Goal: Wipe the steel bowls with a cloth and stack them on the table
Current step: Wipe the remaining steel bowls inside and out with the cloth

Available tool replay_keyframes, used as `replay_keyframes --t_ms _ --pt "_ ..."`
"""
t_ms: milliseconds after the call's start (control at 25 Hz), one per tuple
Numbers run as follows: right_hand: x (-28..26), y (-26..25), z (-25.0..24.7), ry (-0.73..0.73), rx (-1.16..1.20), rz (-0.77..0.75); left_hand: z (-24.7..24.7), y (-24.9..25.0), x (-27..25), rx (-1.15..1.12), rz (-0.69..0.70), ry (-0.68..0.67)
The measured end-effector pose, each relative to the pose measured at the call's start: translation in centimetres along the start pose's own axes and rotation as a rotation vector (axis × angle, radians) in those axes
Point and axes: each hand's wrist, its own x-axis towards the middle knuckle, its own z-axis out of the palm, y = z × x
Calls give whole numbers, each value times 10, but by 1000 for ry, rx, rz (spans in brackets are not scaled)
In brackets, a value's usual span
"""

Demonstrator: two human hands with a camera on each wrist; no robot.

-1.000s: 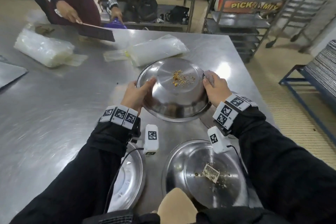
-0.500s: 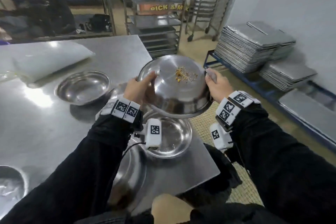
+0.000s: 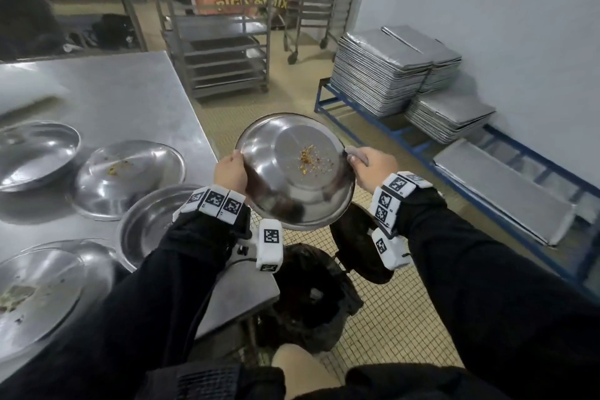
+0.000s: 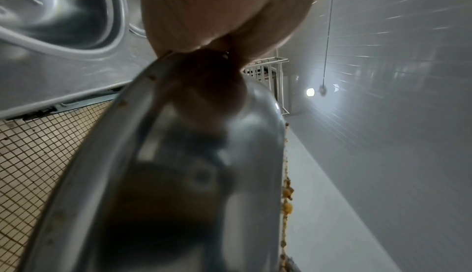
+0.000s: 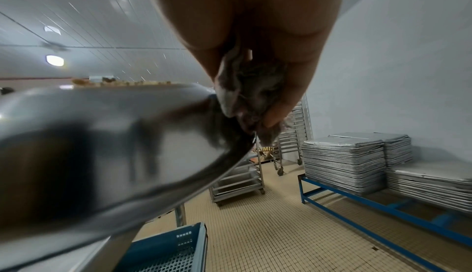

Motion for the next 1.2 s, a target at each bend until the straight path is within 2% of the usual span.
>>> replay_keyframes --t_ms 80,200,280,440,520,680,800,880,960,1080,1200 --pt "14 9 -1 19 -14 -19 13 9 0 -7 18 88" --pt "35 0 -7 34 122 -138 28 11 12 53 28 104" --pt "55 -16 -11 39 194 -236 38 14 24 16 19 60" --pt "90 -42 -1 -188 -40 -381 58 19 47 21 1 -25" --pt "99 -35 16 -203 -69 -423 66 22 65 18 8 -21" --pt "96 2 45 -271 -15 -426 65 28 81 113 28 12" --pt "94 23 52 -288 111 -309 64 23 89 88 7 22" --pt "100 21 45 -203 270 -178 67 24 89 105 -11 10" --pt "114 5 33 -106 396 -162 70 22 89 71 1 7" --pt "146 -32 22 -100 306 -355 72 24 82 54 -3 24" --pt "161 -58 33 -278 96 -520 75 28 75 33 1 38"
